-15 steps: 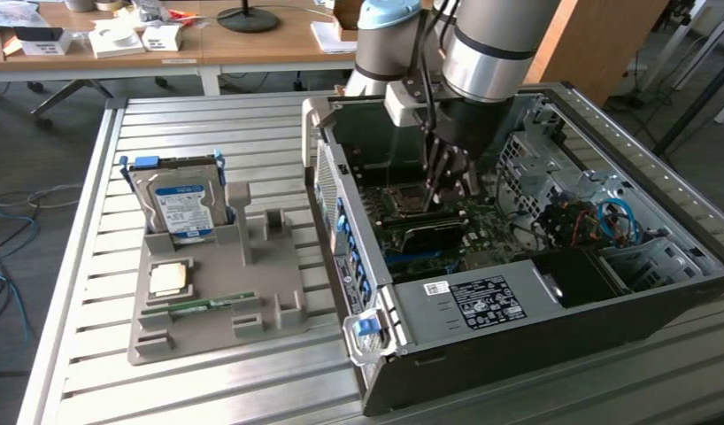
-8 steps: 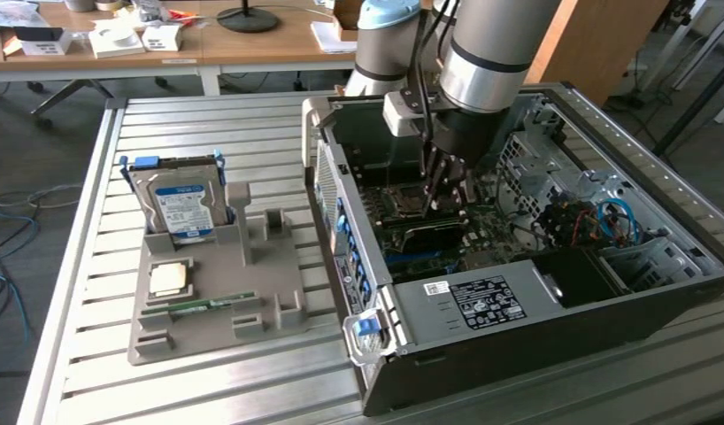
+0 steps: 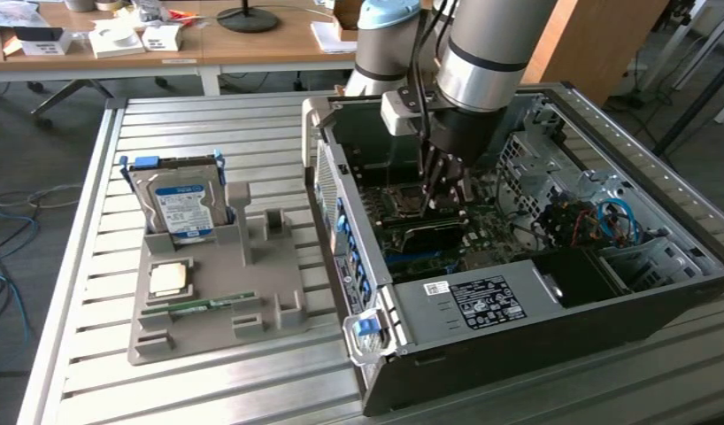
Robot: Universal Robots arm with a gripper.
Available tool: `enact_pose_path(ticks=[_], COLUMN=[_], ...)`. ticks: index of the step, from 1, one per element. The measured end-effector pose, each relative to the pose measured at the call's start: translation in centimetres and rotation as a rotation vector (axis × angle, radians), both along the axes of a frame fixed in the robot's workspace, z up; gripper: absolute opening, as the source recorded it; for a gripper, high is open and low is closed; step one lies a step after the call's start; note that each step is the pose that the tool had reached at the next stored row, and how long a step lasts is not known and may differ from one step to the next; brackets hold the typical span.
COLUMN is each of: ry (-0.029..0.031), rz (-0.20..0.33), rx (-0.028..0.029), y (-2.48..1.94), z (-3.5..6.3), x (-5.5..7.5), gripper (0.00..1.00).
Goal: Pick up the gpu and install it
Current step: 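Press down on the gpu until it lock into place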
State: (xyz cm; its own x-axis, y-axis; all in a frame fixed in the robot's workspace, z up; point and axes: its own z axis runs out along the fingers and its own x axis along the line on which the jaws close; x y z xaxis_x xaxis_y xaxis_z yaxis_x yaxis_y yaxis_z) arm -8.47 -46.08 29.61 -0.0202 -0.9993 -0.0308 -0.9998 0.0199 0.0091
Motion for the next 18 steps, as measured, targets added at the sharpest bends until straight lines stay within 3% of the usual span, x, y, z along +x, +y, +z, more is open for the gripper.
enact_pose_path(ticks=[9, 18], ry=[-0.0002, -0.0002], rz=[0.0, 0.0], rx=[0.0033, 0.0034], y=[0.06, 0.28], z=[-1.04, -1.29], x=[-0.1, -0.4], gripper=[0.11, 0.11])
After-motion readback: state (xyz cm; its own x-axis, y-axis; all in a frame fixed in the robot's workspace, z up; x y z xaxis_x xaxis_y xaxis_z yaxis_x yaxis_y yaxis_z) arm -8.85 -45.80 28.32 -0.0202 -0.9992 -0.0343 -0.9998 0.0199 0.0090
